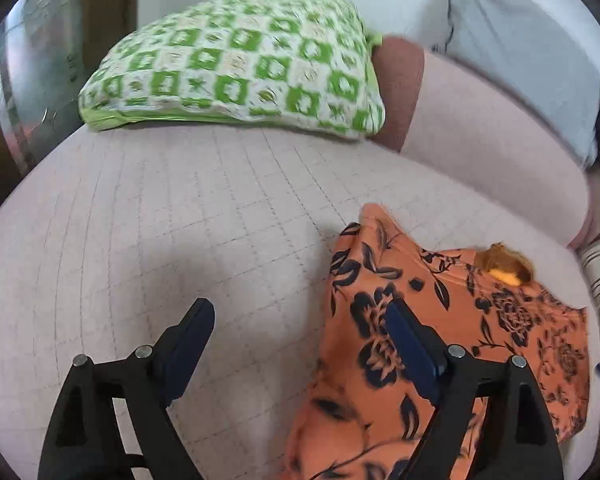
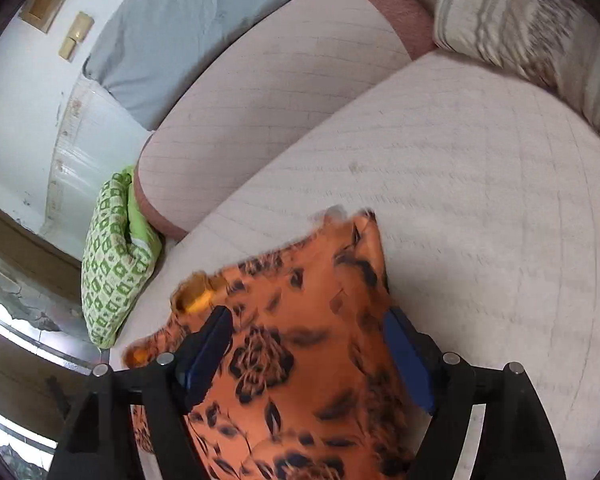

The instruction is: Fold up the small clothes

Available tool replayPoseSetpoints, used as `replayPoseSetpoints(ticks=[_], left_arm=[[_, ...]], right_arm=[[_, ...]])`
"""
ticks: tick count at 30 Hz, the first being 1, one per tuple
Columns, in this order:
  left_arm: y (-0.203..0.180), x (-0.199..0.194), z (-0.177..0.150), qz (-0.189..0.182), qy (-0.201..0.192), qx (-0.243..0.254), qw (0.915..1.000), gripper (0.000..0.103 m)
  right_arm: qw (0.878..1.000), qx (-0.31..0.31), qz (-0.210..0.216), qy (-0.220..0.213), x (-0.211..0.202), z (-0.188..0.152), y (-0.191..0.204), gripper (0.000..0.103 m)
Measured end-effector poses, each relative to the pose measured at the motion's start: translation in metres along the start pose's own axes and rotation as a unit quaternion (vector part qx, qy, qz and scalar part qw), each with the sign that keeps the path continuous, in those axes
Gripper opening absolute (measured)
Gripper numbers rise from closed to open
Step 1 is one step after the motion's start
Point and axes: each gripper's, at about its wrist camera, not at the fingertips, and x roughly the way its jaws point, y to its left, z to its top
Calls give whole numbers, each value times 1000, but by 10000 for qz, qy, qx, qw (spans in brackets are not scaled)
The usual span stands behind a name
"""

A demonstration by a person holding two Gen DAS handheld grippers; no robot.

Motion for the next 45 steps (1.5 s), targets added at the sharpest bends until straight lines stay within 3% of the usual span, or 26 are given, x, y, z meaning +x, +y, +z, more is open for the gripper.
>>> replayPoseSetpoints(ticks=[3, 6, 10, 11, 13, 14, 17, 19, 23, 25, 27, 30, 31, 32, 34, 36, 37, 38, 41, 45], left_arm=[[6, -18, -24, -222, -6, 344, 9992, 88], [-6, -12, -45, -482, 398, 682, 9957, 88], [-19, 18, -74, -324, 927, 781, 9921, 84], [-21, 16, -76, -204, 770, 789, 9937, 78], [-31, 12, -76, -324, 829, 931, 9917, 27], [-37, 10, -75, -279, 860, 949, 9914, 24], [-42, 1, -72, -239, 879, 728, 9932, 18], [-38, -13, -66, -435, 806, 444, 9948, 17], [-40, -66, -58, -806, 376, 526, 9946, 17], [-40, -92, -68, -867, 263, 508, 9946, 18], [-34, -93, -84, -788, 390, 484, 9950, 21], [-17, -43, -118, -198, 1226, 506, 9910, 27], [-8, -37, -123, -330, 1181, 371, 9918, 31], [-5, -43, -119, -393, 1073, 332, 9929, 33], [-6, -60, -103, -295, 756, 387, 9959, 45], [-11, -68, -82, -239, 358, 598, 9973, 60], [-13, -65, -73, -241, 303, 650, 9971, 63], [-13, -58, -65, -271, 279, 686, 9969, 64], [-25, -26, -41, -227, 387, 934, 9946, 63], [-38, 16, -29, -183, 588, 1189, 9910, 63]], right_arm=[[9969, -615, -448, 210, -6, -21, -2, 80], [9924, -850, -717, 531, 2, -34, -9, 80], [9920, -666, -417, 986, 29, -42, -8, 78], [9913, -755, -408, 994, 32, -45, -2, 64], [9890, -744, -438, 1201, 40, -48, 7, 30], [9884, -783, -475, 1213, 40, -49, 10, 24], [9890, -745, -509, 1171, 33, -48, 18, 19], [9915, -737, -387, 1000, 18, -45, 27, 15], [9934, -927, -157, 662, -28, -41, 53, 10], [9934, -991, -45, 568, -53, -48, 59, 10], [9931, -938, -33, 703, -62, -59, 52, 10], [9852, -988, -541, 1294, -35, -90, 20, 16], [9814, -954, -719, 1499, -23, -99, 6, 20], [9812, -854, -790, 1539, -20, -103, -5, 20], [9899, -648, -453, 1175, -34, -100, -12, 27], [9923, -768, -506, 824, -44, -87, -4, 49], [9934, -829, -503, 608, -48, -77, 1, 70], [9942, -862, -463, 458, -50, -67, 4, 74], [9941, -916, -516, 255, -25, -33, 16, 74], [9880, -1142, -939, 453, 33, -6, 23, 71]])
